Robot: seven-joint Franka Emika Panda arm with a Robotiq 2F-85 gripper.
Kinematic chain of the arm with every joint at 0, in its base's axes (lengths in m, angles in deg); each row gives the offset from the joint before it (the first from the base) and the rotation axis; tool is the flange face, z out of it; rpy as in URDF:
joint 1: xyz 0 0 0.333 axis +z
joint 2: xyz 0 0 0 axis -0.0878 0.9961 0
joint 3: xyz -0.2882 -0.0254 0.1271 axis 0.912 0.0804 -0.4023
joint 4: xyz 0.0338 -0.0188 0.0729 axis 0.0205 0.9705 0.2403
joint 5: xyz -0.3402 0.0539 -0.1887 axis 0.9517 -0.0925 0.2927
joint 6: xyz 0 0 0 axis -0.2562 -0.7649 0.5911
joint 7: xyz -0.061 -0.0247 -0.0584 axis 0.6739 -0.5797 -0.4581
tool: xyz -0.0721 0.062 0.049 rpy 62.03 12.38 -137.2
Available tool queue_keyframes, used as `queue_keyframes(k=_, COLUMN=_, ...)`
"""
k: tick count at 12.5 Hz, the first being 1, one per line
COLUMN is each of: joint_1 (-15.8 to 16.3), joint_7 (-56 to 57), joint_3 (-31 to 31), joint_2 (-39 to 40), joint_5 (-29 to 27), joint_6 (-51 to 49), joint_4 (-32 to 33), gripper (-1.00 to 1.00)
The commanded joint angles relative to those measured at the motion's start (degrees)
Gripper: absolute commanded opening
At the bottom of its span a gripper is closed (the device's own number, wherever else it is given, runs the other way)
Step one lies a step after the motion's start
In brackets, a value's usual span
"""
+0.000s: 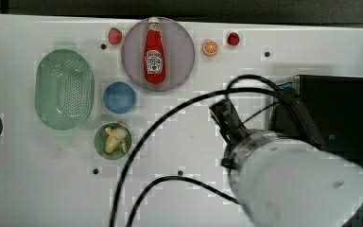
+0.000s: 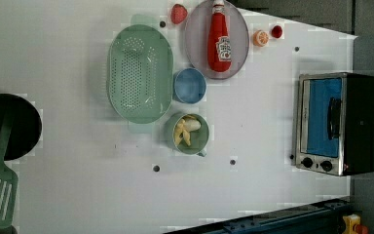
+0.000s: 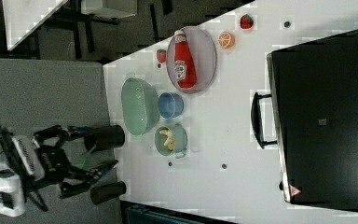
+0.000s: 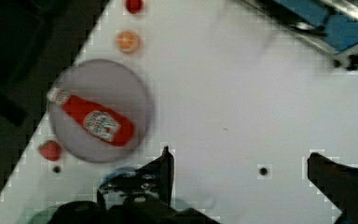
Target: Pick Banana and place it in mug.
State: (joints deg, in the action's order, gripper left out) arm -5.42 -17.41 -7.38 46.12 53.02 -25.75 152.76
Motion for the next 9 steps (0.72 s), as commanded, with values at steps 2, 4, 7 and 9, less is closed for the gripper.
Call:
queue_keyframes(k=2, joint_1=2.05, joint_7=6.01, joint_3=-0.19, joint_2=4.26, joint_5=0.37, joint_6=-1.97, joint_4=2.96, gripper=1.0)
queue_keyframes(k=4, joint_1=2.05, joint_7=5.99, joint_3=-0.39, joint_2=4.35, joint_5=1.34, joint_6=-4.23, joint_4=3.01, gripper=1.0)
queue_keyframes(k=7, joint_1=2.06, joint_7=5.99, joint_3=-0.48, joint_2=4.63, joint_5=1.35, joint_6=-3.95, joint_4=3.06, gripper=1.0)
queue_keyframes(k=9, joint_1=2.06, joint_7=5.99, joint_3=-0.48, joint_2=4.63, joint_5=1.35, joint_6=-3.96, joint_4=3.05, gripper=1.0)
